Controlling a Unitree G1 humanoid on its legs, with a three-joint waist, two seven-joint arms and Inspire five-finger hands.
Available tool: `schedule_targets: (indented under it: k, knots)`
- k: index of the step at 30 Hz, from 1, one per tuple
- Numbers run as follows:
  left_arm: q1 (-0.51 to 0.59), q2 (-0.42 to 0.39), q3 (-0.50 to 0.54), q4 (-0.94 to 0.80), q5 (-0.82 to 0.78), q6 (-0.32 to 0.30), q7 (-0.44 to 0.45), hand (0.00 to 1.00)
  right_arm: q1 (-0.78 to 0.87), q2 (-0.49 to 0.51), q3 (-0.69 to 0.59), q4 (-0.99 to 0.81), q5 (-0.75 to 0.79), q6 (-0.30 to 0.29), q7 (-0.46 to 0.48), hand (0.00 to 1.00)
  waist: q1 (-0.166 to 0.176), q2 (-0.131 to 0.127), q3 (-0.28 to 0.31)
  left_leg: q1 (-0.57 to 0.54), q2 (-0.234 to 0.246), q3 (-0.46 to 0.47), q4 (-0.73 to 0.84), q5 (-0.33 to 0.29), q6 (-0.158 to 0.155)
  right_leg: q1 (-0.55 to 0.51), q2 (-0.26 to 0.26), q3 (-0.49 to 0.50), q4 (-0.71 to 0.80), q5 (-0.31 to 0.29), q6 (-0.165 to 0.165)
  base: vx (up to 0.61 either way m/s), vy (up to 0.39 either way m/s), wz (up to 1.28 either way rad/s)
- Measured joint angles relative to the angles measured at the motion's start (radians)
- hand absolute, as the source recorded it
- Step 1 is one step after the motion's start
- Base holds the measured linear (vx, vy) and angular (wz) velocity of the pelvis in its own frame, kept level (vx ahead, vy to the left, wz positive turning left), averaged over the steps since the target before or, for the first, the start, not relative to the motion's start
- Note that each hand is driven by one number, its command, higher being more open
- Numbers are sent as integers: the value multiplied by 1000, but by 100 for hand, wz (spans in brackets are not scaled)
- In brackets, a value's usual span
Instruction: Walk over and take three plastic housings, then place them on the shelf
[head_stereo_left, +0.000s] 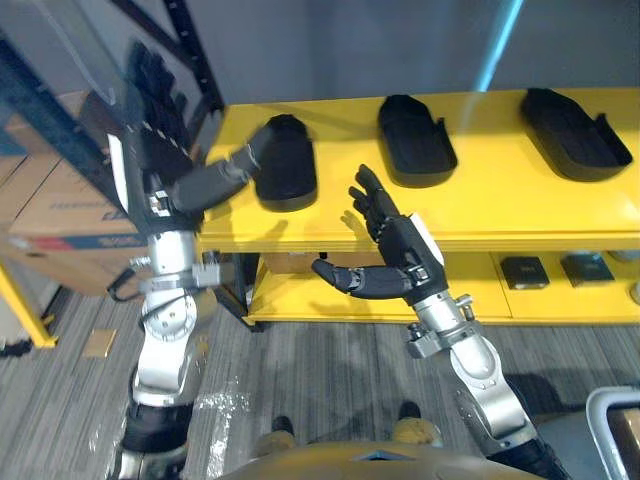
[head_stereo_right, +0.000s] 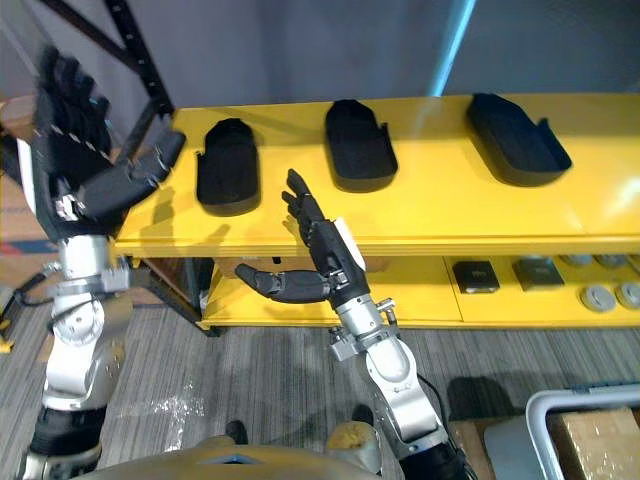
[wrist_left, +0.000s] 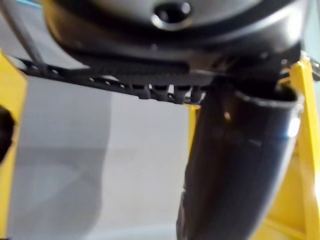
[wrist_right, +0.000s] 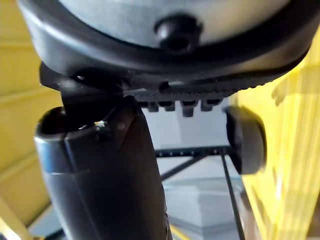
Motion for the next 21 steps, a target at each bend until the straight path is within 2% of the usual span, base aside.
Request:
schedule_targets:
  k: [4, 8, 11, 18, 21]
  knots:
    - [33, -12, -35, -26, 16, -29, -36, 100, -69, 29, 44, 77, 48, 2, 40, 100, 24, -10, -6, -13, -10, -36, -31, 35, -2, -1, -1, -15, -2, 1, -3, -48, 3, 31]
    - [36, -60, -58, -97, 111, -157, -27, 100, -161, 68, 71, 192, 47, 2, 28, 100, 41, -12, -6, -48, -11, -70, -30, 52, -2, -17, -2, -43, 3, 4, -4, -6, -5, 21]
    - [40, -70, -72, -110, 153, -202, 13, 100, -182, 69, 73, 213, 43, 2, 7, 100, 54, -10, -3, -66, -12, -94, -30, 61, -2, -24, -1, -59, 8, 4, -5, 12, -12, 18]
    - [104, -97, -73, -102, 110, -206, 51, 100, -300, 84, 68, 233, 40, 2, -71, 100, 75, -11, 77, -83, -13, -123, -31, 71, -1, -30, -4, -85, 26, -4, -14, -8, -5, 13]
    - [137, -106, -73, -100, 74, -206, 52, 100, -309, 99, 61, 242, 41, 1, -96, 100, 75, -10, 86, -83, -18, -126, -32, 71, -1, -31, -10, -88, 33, -9, -11, 11, -1, 4]
